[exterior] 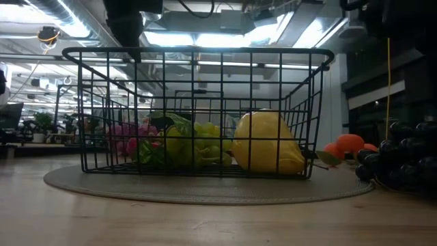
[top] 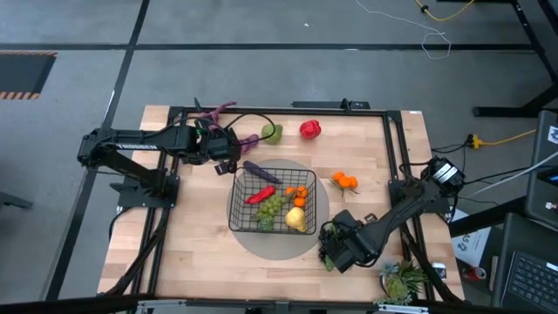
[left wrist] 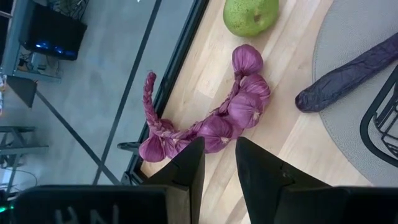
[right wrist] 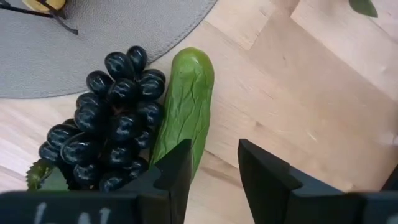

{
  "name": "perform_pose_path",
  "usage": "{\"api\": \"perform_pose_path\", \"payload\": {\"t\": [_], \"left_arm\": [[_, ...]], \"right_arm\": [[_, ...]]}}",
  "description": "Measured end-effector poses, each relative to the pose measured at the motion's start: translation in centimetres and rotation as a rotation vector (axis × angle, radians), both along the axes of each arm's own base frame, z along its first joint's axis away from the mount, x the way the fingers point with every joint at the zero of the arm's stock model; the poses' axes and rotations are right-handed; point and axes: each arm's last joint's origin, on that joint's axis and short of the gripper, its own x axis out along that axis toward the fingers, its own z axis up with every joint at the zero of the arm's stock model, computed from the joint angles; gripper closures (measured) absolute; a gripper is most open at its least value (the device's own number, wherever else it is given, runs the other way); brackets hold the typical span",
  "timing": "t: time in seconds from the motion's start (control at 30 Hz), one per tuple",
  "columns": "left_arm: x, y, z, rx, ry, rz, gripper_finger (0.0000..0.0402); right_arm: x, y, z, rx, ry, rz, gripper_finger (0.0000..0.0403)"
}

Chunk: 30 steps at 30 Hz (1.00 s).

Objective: Build produce basket
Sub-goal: Put the black grapes into the black wire basket

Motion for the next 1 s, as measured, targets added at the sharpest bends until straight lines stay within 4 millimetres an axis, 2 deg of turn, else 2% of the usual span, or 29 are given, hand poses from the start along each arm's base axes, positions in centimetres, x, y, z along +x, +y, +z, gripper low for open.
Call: {"api": "perform_pose_path", "payload": {"t": [0.27,0.47,0.8,1.0], "left_arm": [[0.0,0.0,0.0,0.0,0.0,0.0,0.0316],[0.0,0.0,0.0,-0.001,-0.002,0.001,0.0316],[0.1,0.0,0.0,-0.001,-0.01,0.002,0.0316],[0.1,0.0,0.0,-0.001,-0.013,0.002,0.0316]], "right_arm": [[0.2,0.1,0.0,0.015,-0.016,-0.004,0.0212],[1.1,1.3,-0.1,0.126,-0.124,0.003,0.0179],[0.3,2.6,-0.1,0.15,-0.139,0.043,0.0176],[0.9,3.6,-1.5,0.178,-0.136,0.048,0.0176]]}}
